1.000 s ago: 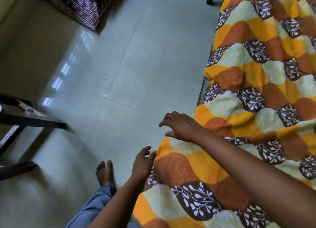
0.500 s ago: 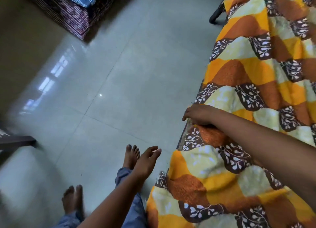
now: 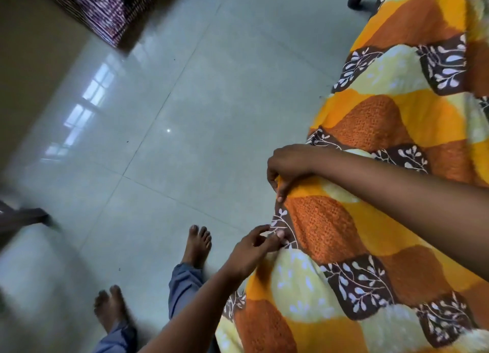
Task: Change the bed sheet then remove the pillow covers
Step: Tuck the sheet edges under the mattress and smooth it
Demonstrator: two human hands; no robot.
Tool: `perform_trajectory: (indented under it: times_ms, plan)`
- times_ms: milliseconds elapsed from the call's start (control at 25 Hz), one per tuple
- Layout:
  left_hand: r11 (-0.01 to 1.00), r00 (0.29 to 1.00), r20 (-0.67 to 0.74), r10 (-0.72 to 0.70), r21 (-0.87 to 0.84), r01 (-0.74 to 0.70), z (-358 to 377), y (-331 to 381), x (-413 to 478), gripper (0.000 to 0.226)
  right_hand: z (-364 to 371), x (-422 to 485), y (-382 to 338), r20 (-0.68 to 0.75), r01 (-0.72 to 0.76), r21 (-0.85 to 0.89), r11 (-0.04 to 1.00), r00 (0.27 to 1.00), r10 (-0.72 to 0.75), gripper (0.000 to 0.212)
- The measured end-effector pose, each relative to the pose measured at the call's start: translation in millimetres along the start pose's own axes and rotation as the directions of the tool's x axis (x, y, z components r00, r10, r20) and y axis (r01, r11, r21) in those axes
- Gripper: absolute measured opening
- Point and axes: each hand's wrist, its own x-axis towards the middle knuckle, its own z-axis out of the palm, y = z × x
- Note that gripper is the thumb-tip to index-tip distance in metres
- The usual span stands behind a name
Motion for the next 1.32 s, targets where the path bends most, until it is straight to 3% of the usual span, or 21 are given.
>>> perform_trajectory:
  times_ms: [120,240,360,520,600,720,760,840,1040,1160,1320]
  plan:
    - [0.977,0.976,-0.198,0.09,0.209,-0.048,-2,8,-2,0.037,-9,6,-3,-0.17,0.058,-0.084,0.995,0.983,-0.071,0.023]
    - [0.885,0.889,-0.401,0.224,0.465,-0.013,-25,3,-3,0.029,-9,19,-10,-0.276,0.093,-0.147,0.985,0.952,-0.131,0.02]
    - [0.887,0.794,-0.53,0.298,0.46,-0.026,-53,2,-3,0.023,-19,43,-15,-0.372,0.084,-0.176,0.981,0.917,-0.146,0.02]
    - [0.92,0.748,-0.617,0.245,0.392,0.022,-77,5,-1,0.031,-27,67,-22,-0.475,0.083,-0.152,0.985,0.868,-0.147,0.02]
    - [0.918,0.772,-0.6,0.208,0.392,0.058,-81,6,0,0.033,-14,73,-22,-0.491,0.069,-0.088,0.994,0.865,-0.104,0.018]
    - [0.936,0.906,-0.419,0.059,0.339,0.095,-84,14,0,0.015,1,62,-16,-0.462,0.019,0.029,0.999,0.887,-0.003,0.028]
    - [0.938,0.931,-0.364,0.027,0.332,0.103,-84,20,0,0.022,1,51,-11,-0.459,-0.004,0.048,0.999,0.888,0.025,0.034]
    - [0.941,0.94,-0.339,0.021,0.326,0.096,-82,49,-3,0.041,-6,21,6,-0.479,-0.034,0.139,0.99,0.873,0.097,0.036]
    - [0.952,0.938,-0.299,0.173,0.293,-0.082,-58,144,-3,0.043,-44,-70,78,-0.45,-0.128,0.336,0.933,0.849,0.279,0.024]
    - [0.966,0.941,-0.276,0.194,0.224,-0.133,-50,192,23,0.039,-73,-103,123,-0.384,-0.211,0.35,0.913,0.857,0.345,0.023]
    - [0.986,0.968,-0.222,0.116,0.146,-0.085,-45,247,76,0.034,-117,-113,188,-0.332,-0.22,0.356,0.908,0.878,0.344,0.022]
